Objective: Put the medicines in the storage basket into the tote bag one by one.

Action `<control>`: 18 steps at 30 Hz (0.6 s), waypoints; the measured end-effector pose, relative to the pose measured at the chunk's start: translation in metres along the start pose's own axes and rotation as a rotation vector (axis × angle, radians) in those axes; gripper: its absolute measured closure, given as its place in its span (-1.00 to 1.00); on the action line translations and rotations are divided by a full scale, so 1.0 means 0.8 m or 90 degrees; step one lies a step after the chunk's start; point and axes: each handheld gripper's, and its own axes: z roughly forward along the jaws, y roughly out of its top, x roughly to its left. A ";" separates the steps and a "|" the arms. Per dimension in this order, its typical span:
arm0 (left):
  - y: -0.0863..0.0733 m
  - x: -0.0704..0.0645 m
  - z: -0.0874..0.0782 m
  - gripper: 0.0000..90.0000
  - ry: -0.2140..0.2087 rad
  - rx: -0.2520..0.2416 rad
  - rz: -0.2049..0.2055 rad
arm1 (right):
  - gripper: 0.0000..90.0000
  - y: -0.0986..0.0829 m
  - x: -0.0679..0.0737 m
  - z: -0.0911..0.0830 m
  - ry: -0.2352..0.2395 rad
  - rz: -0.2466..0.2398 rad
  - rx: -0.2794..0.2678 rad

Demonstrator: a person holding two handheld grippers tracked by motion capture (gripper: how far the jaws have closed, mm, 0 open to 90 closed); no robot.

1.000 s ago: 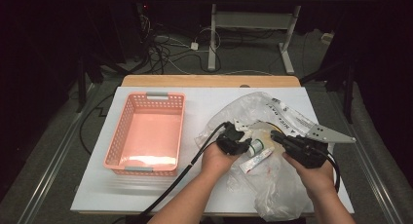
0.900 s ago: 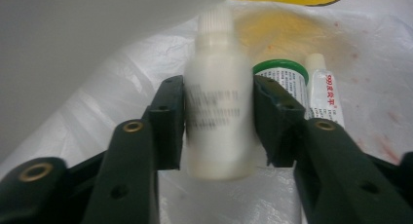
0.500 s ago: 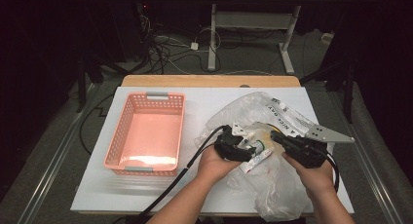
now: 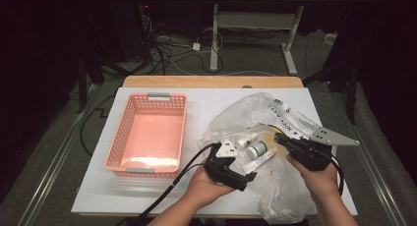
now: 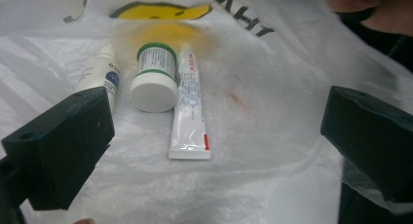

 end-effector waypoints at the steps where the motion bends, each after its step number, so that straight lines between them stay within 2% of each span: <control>1: -0.002 -0.003 -0.006 -1.00 0.000 -0.006 0.005 | 1.00 0.000 0.000 0.000 -0.001 0.000 -0.001; 6: -0.012 -0.018 -0.036 -1.00 0.016 -0.022 0.042 | 1.00 0.000 0.000 -0.001 -0.001 -0.004 0.001; 10: -0.023 -0.023 -0.058 -1.00 0.029 -0.032 0.045 | 1.00 0.000 0.000 -0.001 -0.003 -0.002 0.000; 13: -0.035 -0.023 -0.070 -1.00 0.035 -0.036 0.032 | 1.00 0.001 -0.002 -0.003 -0.006 -0.004 0.001; 15: -0.043 -0.022 -0.075 -1.00 0.041 -0.031 0.029 | 1.00 0.002 -0.004 -0.004 -0.010 -0.004 0.003; 18: -0.056 -0.015 -0.079 -1.00 0.056 -0.025 0.012 | 1.00 0.002 -0.008 -0.004 -0.015 -0.001 0.004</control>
